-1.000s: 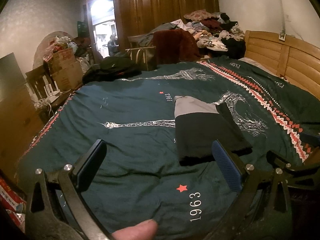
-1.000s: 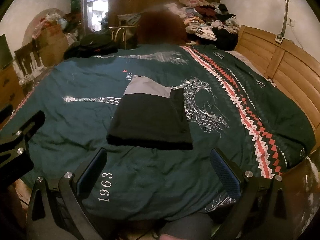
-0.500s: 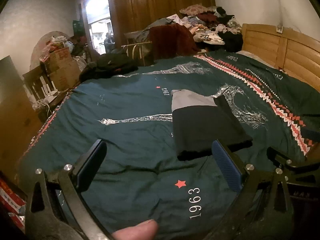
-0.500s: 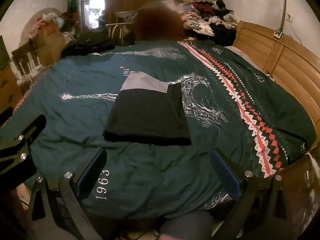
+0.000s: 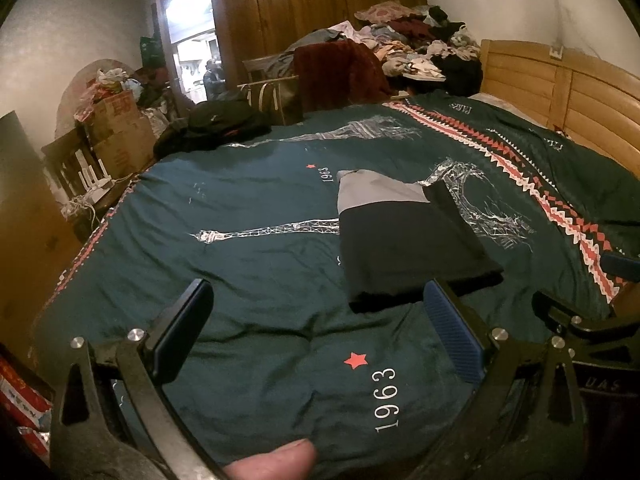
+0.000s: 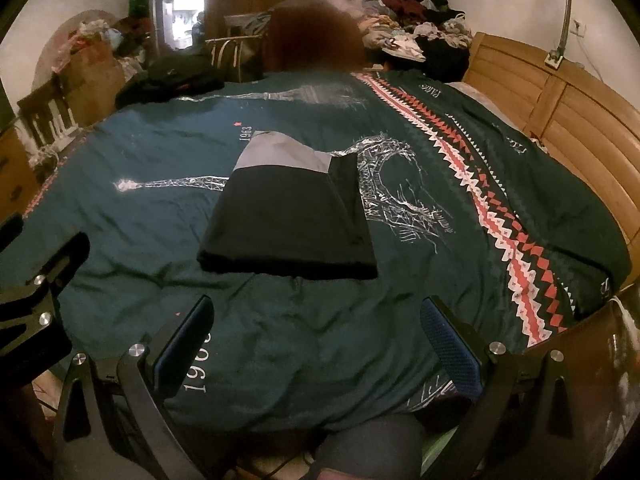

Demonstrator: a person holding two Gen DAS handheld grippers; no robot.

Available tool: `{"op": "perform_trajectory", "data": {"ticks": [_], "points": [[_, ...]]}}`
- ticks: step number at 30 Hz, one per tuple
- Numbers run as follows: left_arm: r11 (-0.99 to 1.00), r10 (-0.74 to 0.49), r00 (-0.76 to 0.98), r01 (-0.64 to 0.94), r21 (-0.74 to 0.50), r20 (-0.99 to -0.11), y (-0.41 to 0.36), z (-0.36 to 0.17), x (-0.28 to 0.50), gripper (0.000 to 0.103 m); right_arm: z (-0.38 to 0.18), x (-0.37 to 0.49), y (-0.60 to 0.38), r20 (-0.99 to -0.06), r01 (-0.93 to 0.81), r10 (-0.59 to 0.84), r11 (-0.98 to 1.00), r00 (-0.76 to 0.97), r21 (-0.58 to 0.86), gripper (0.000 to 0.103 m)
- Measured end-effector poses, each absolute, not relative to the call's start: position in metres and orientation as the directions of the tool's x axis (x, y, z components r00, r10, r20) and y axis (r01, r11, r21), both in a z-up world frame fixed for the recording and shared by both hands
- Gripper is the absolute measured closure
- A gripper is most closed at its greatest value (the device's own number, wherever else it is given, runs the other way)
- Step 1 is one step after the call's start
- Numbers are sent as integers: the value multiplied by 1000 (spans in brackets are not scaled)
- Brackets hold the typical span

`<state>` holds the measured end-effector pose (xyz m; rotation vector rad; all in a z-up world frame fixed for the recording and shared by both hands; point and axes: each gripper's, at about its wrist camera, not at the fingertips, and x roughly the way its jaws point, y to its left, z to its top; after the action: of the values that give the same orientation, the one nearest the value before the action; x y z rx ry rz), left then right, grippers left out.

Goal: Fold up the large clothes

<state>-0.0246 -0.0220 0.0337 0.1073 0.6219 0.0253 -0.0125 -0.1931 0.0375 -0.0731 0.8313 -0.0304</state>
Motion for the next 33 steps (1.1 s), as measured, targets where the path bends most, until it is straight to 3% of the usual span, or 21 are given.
{"op": "perform_trajectory", "data": {"ticks": [15, 33], "points": [[997, 21, 781, 34, 76, -625, -23, 24, -22, 0, 30, -11, -198, -755, 0, -36, 999, 654, -48, 0], [997, 40, 821, 7, 82, -569, -22, 36, -29, 0, 50, -22, -186, -682, 20, -120, 988, 722, -153, 0]]}}
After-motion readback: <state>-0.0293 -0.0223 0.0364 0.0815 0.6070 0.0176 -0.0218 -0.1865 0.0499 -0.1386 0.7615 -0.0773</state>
